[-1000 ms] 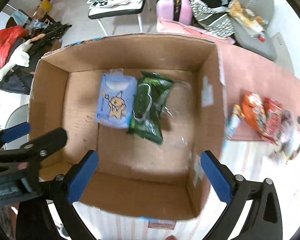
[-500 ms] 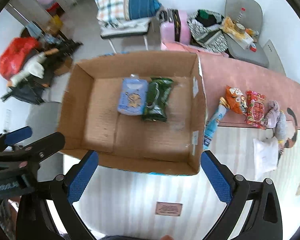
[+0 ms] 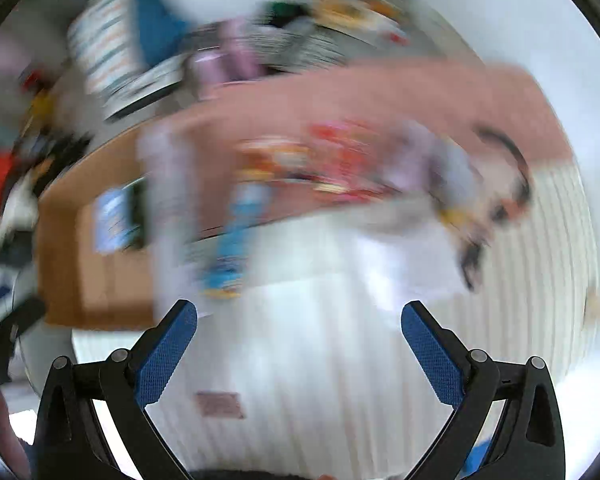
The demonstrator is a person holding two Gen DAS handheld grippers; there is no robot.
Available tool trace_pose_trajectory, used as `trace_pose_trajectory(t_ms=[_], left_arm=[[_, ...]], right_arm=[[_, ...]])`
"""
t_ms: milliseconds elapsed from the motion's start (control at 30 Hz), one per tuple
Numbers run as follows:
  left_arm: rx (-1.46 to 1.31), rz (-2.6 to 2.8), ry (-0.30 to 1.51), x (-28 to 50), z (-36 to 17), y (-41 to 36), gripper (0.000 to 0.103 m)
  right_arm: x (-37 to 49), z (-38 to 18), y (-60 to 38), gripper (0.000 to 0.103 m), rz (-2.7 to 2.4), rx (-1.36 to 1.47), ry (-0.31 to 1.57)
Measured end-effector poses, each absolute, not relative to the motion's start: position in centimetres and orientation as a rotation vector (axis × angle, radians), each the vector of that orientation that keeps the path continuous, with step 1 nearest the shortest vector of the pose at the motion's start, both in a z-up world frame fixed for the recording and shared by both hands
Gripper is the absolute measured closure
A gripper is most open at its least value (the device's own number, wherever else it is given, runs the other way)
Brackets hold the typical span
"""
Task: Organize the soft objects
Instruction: 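Grasp the white cloth bag with the right tool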
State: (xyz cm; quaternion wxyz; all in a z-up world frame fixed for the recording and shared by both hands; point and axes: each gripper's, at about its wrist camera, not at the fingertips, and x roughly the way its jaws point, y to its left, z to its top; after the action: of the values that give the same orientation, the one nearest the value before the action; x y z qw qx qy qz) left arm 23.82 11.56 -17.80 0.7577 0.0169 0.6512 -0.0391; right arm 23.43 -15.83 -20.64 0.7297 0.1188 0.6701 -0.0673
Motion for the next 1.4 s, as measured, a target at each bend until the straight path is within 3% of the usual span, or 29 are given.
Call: trace_pose_trajectory(t_ms=[167,500,600,733,867,1100,1300,1400], left_arm=[[0.08,-0.092,1.497,26.2,-21.7,5.3,0.0],[0.111,-0.025,1.611,30.0,-27.5,2.0,0.0],[0.115,-0.018,1.642,31.3,-29.0,2.2,0.0],[0.152,0.0,1.676,32.5,-31.3,2.0,0.001],[0.13,0.015,1.714,34.0,-32.5,2.2,0.0],[0.039,-0.006,1.727,35.2,-29.3,3.0,0.001],[-0.037,-0.041,1.663,35.4,-26.3,1.9,0.001],[-0.109,-0.093,1.683,38.2,-27.9,-0.3,0.001]], right_arm=[[23.9,-26.3,-25.9,0.0,-0.339,0.48,1.558],[25.0,-36.5,-29.9,0.0,-0.489,0.903,1.678],[26.0,-37.5,-28.7,0.0,-0.363,0.775,1.719],[27.0,-36.3,-25.9,0.007,-0.129,0.368,1.775],[26.8,-34.8,-24.1,0.007,-0.064,0.03,1.774],[26.4,-33.7,-26.5,0.007,-0.083,0.278,1.755],[26.5,-34.9,-27.6,0.007,-0.114,0.289,1.761],[26.6,-35.8,-28.0,0.007,-0.136,0.294,1.759]])
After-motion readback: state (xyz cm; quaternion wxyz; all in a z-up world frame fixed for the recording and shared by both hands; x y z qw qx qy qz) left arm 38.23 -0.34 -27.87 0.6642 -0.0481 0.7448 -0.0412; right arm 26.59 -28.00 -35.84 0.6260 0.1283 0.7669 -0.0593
